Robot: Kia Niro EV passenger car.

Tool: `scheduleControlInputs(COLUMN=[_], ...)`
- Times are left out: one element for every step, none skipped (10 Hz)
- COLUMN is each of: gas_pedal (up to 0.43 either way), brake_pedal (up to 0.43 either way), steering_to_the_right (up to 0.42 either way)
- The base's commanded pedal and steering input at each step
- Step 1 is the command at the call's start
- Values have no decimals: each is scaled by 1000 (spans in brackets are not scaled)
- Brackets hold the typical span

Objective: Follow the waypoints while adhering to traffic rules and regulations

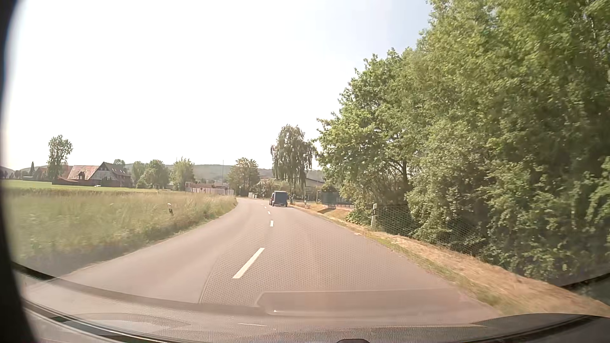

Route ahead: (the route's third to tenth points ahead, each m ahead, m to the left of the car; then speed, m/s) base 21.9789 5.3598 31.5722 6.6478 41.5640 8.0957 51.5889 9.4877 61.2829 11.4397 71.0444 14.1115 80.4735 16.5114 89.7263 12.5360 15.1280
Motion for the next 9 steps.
scheduleControlInputs(gas_pedal=[157, 157, 157, 157, 157, 157, 157, 157, 157], brake_pedal=[0, 0, 0, 0, 0, 0, 0, 0, 0], steering_to_the_right=[-29, -29, -29, -29, -29, -29, -29, -29, -29])
